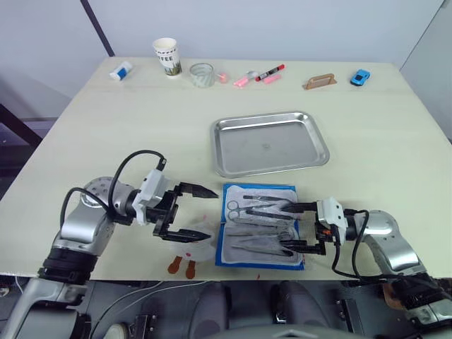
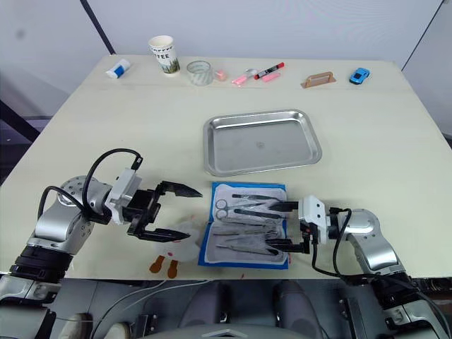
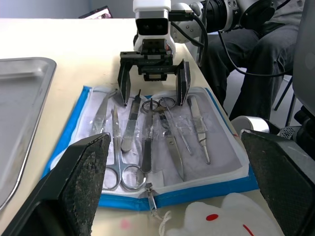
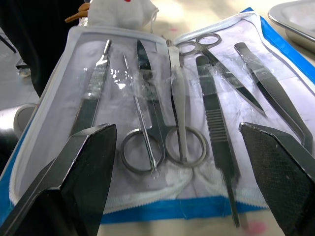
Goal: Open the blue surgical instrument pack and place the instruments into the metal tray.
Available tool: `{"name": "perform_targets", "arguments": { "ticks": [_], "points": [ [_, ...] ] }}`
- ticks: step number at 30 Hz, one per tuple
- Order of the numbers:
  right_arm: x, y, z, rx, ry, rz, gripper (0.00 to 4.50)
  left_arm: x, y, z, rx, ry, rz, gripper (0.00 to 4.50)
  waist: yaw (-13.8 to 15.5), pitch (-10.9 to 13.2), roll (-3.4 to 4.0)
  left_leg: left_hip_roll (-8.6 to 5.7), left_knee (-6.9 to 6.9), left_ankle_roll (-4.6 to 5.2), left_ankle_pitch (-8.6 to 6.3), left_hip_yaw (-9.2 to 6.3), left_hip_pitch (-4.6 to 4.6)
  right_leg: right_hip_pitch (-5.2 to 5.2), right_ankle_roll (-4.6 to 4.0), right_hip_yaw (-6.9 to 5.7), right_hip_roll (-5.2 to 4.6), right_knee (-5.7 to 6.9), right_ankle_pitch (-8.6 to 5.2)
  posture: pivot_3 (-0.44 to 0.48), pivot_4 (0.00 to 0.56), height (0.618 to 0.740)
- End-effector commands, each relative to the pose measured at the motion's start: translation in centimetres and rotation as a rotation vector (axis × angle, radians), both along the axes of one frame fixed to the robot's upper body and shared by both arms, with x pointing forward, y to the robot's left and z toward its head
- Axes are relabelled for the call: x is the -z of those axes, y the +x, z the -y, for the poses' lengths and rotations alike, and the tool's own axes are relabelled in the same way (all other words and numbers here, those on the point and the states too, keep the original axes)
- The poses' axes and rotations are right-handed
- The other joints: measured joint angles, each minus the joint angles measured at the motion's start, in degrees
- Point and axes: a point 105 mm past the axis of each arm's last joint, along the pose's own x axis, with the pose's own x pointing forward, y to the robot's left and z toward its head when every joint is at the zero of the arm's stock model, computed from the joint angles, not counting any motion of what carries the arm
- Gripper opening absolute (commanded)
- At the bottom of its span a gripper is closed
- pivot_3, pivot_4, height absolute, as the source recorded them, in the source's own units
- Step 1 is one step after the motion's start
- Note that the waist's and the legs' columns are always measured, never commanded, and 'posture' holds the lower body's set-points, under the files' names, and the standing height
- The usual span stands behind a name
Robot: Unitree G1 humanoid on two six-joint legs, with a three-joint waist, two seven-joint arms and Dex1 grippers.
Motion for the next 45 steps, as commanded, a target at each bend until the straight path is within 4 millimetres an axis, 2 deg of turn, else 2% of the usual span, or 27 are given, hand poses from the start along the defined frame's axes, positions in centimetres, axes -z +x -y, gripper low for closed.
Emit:
{"name": "perform_targets", "arguments": {
  "ticks": [1, 9, 25, 39, 42, 43, 45],
  "points": [
    [-1.0, 0.1, -0.4, 0.002, 0.032, 0.019, 4.35, -0.2, -0.6, 0.2, 0.060, 0.002, 0.012, 4.50, -0.01, 0.00, 0.00, 0.00, 0.00, 0.00, 0.00, 0.00, 0.00, 0.00, 0.00, 0.00, 0.00, 0.00, 0.00, 0.000, 0.150, 0.725],
    [1.7, 0.1, 0.7, 0.053, -0.050, -0.027, 4.35, -0.1, -0.6, 0.0, 0.056, 0.005, 0.011, 4.50, 0.08, 0.00, 0.01, -0.01, 0.00, 0.00, 0.00, 0.00, -0.01, 0.00, 0.00, 0.00, -0.01, 0.00, 0.00, 0.000, 0.150, 0.725],
    [3.1, -0.1, 0.5, 0.059, -0.072, -0.041, 4.35, 0.1, 0.0, 0.0, 0.043, 0.000, 0.005, 4.50, 0.09, -0.03, -0.04, -0.02, 0.00, 0.00, 0.00, -0.03, 0.02, 0.01, 0.00, -0.01, 0.00, 0.00, 0.00, 0.000, 0.150, 0.725],
    [3.4, 0.4, 0.1, 0.049, -0.083, -0.030, 4.35, 0.7, 4.0, 1.9, -0.037, -0.001, 0.013, 4.50, -0.49, -0.12, -0.19, 0.00, 0.00, 0.00, 0.00, -0.08, 0.10, 0.08, 0.00, 0.01, 0.09, 0.01, 0.00, 0.000, 0.150, 0.725],
    [3.5, 0.4, 0.1, 0.048, -0.085, -0.029, 4.39, 0.7, 4.7, 2.7, -0.023, 0.006, 0.013, 3.11, -0.48, -0.13, -0.21, 0.01, 0.00, 0.00, 0.00, -0.09, 0.11, 0.10, -0.01, 0.01, 0.10, 0.01, 0.01, 0.000, 0.150, 0.725],
    [3.5, 0.4, 0.1, 0.048, -0.085, -0.029, 4.39, 0.9, 4.9, 2.9, -0.010, 0.020, 0.015, 2.93, -0.39, -0.14, -0.23, 0.00, 0.00, 0.00, 0.00, -0.09, 0.11, 0.10, -0.01, 0.01, 0.10, 0.01, 0.01, 0.000, 0.150, 0.725],
    [3.5, 0.4, 0.0, 0.048, -0.083, -0.028, 4.39, 1.2, 5.2, 3.4, 0.010, 0.034, 0.022, 2.93, -0.45, -0.15, -0.24, 0.00, 0.01, 0.00, 0.00, -0.10, 0.11, 0.11, -0.01, 0.00, 0.10, 0.01, 0.01, 0.000, 0.150, 0.725]
  ]
}}
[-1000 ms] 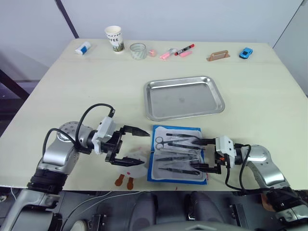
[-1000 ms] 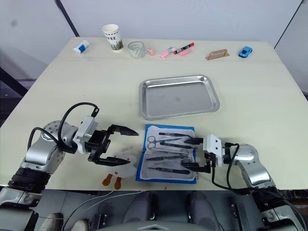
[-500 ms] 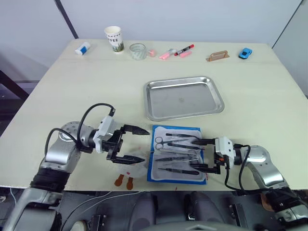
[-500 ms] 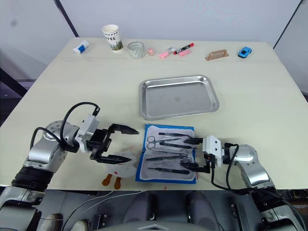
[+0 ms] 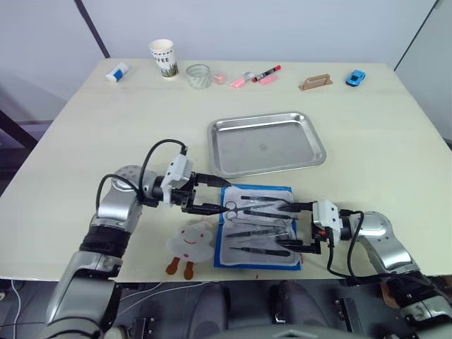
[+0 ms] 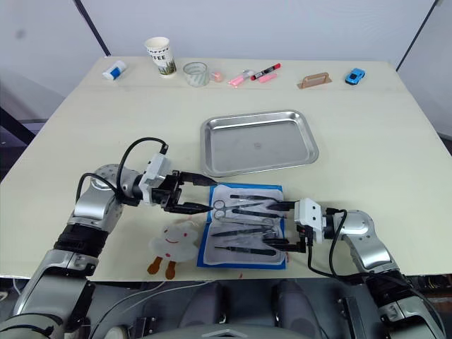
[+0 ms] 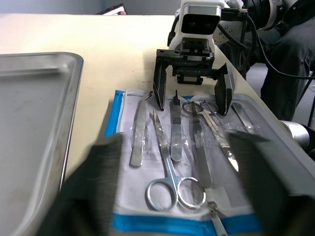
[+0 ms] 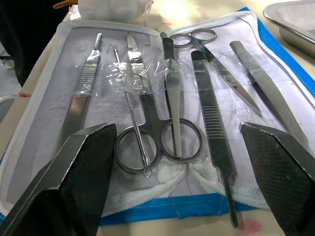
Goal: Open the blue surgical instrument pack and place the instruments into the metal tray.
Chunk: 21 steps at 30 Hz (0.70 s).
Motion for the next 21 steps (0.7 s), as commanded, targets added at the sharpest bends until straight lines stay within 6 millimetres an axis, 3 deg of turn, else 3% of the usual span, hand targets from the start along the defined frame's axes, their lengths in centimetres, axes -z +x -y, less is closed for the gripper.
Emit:
{"name": "perform_targets", "arguments": {
  "ticks": [1, 9, 10, 11, 21],
  "points": [
    [2.2, -0.2, 0.2, 0.029, -0.056, -0.063, 4.39, -0.1, 0.2, 0.5, 0.058, 0.024, 0.033, 2.93, -0.08, 0.00, 0.00, 0.00, 0.00, 0.00, 0.00, 0.00, 0.00, 0.00, 0.00, 0.01, 0.00, 0.00, 0.00, 0.000, 0.150, 0.725],
    [2.2, -0.2, 0.1, 0.036, -0.050, -0.058, 4.39, 1.1, 1.9, 2.2, 0.058, 0.042, 0.039, 2.93, -0.01, -0.02, -0.04, 0.00, 0.01, 0.00, 0.00, -0.01, 0.01, 0.01, -0.01, 0.00, 0.02, 0.01, 0.01, 0.000, 0.150, 0.725],
    [2.2, -0.2, 0.1, 0.037, -0.049, -0.058, 4.39, 1.2, 2.0, 2.2, 0.055, 0.039, 0.042, 2.38, -0.15, -0.03, -0.05, 0.00, 0.02, 0.00, 0.00, -0.01, 0.01, 0.02, -0.01, 0.00, 0.02, 0.01, 0.01, 0.000, 0.150, 0.725],
    [2.2, -0.2, 0.2, 0.039, -0.049, -0.058, 4.39, 1.2, 2.2, 2.2, 0.048, 0.040, 0.051, 2.29, -0.25, -0.03, -0.05, 0.00, 0.02, 0.00, 0.00, 0.00, 0.01, 0.02, -0.01, 0.02, 0.03, 0.00, 0.01, 0.000, 0.150, 0.725],
    [2.3, -0.4, 0.3, 0.047, -0.049, -0.060, 4.39, 2.3, 2.3, 2.3, 0.049, 0.054, 0.048, 2.29, -0.12, -0.04, -0.06, 0.01, 0.01, 0.00, 0.00, -0.05, 0.01, 0.02, -0.01, 0.02, 0.05, 0.00, 0.01, 0.000, 0.150, 0.725]
  ]
}}
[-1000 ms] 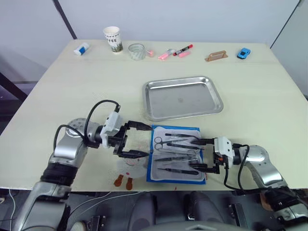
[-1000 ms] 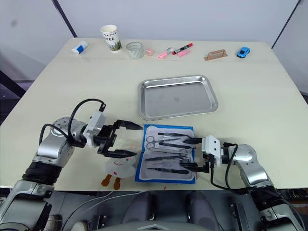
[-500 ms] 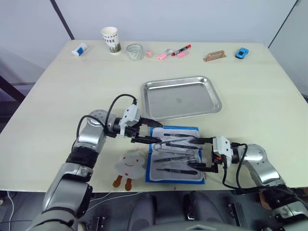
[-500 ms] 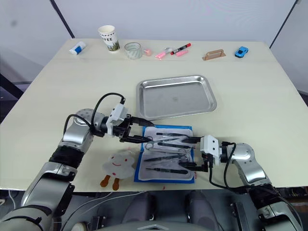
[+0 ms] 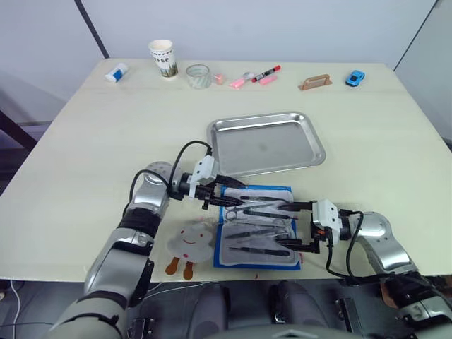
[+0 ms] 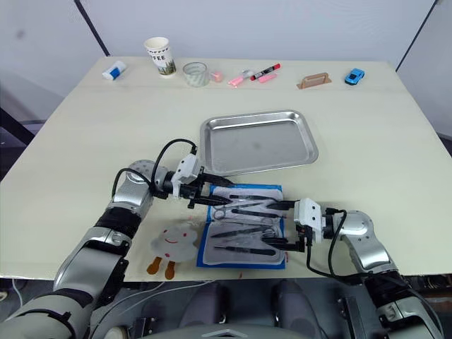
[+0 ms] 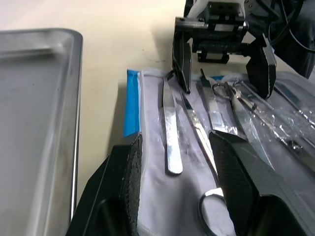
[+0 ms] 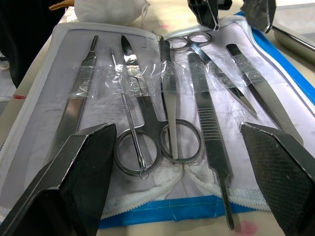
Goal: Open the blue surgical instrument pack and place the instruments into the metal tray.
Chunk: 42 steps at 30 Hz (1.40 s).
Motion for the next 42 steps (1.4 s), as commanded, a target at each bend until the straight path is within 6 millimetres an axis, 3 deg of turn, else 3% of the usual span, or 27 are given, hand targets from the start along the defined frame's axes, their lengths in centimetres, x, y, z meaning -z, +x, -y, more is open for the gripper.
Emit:
{"name": "perform_targets", "arguments": {
  "ticks": [1, 20, 42],
  "points": [
    [2.3, -0.4, 0.5, 0.038, -0.060, -0.071, 4.39, -0.1, -0.2, 0.1, 0.040, 0.008, 0.023, 2.29, 0.00, 0.00, 0.00, 0.00, 0.00, 0.00, 0.00, 0.00, 0.00, 0.00, 0.00, 0.00, 0.00, 0.00, 0.00, 0.000, 0.150, 0.725],
    [2.4, -0.5, 0.2, 0.043, -0.055, -0.069, 4.39, 1.4, 0.4, 0.4, 0.009, 0.068, -0.006, 2.29, -0.01, -0.02, -0.03, 0.00, 0.00, 0.00, 0.00, 0.00, 0.00, 0.01, 0.00, 0.00, 0.00, 0.00, 0.00, 0.000, 0.150, 0.725],
    [2.6, -0.5, 0.0, 0.050, -0.053, -0.064, 4.39, 1.4, -0.6, 0.4, 0.067, 0.083, -0.067, 2.29, -0.04, -0.05, -0.07, 0.00, 0.00, 0.00, 0.00, 0.00, 0.02, 0.01, 0.00, 0.00, 0.00, 0.00, 0.00, 0.000, 0.150, 0.725]
  ]
}}
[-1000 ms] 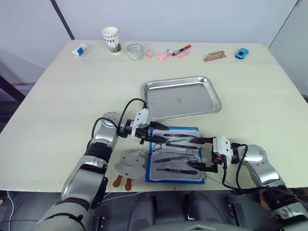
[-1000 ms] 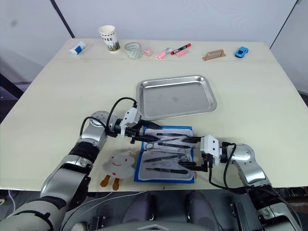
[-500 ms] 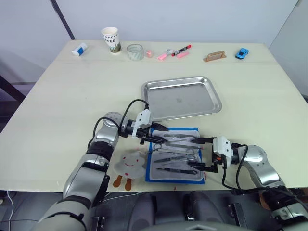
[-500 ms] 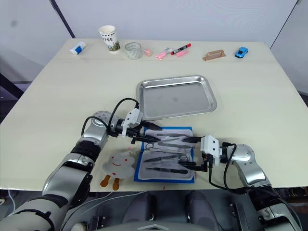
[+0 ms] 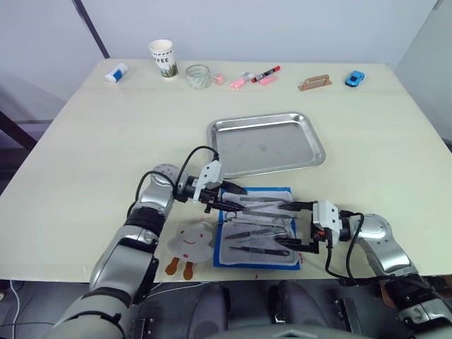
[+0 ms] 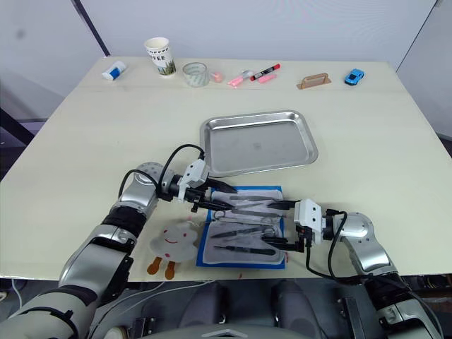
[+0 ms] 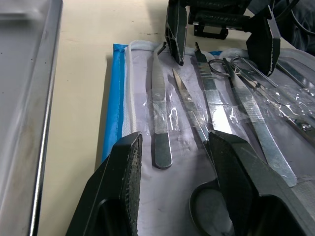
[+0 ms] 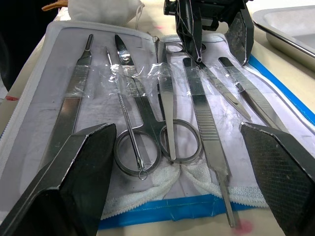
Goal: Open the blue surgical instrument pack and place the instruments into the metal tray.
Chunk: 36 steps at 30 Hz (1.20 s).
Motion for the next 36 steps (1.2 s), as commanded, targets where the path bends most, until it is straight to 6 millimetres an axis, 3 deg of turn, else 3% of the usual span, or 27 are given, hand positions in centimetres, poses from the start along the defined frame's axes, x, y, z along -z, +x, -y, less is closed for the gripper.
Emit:
{"name": "perform_targets", "arguments": {
  "ticks": [1, 22, 36],
  "points": [
    [2.5, -0.4, 0.1, 0.032, -0.062, -0.077, 4.39, -0.3, -0.6, 0.1, 0.056, 0.002, -0.015, 2.29, -0.01, 0.00, 0.00, 0.00, 0.00, 0.00, 0.00, 0.00, 0.00, 0.00, 0.00, 0.00, 0.00, 0.00, 0.00, 0.000, 0.150, 0.725],
    [2.8, -0.6, 0.0, 0.046, -0.059, -0.070, 4.39, 0.9, 0.4, 0.0, -0.017, 0.116, -0.058, 2.29, -0.01, -0.11, -0.11, 0.01, -0.07, 0.00, 0.00, 0.03, 0.21, 0.14, -0.01, 0.04, 0.02, -0.01, -0.01, 0.000, 0.150, 0.725],
    [2.8, -0.6, -0.1, 0.046, -0.060, -0.069, 4.39, 1.4, 0.1, 0.1, -0.004, 0.146, -0.077, 2.29, 0.00, -0.17, -0.14, 0.01, -0.20, 0.00, 0.00, 0.07, 0.52, 0.38, -0.04, 0.08, 0.02, -0.05, -0.03, 0.000, 0.150, 0.725]
  ]
}}
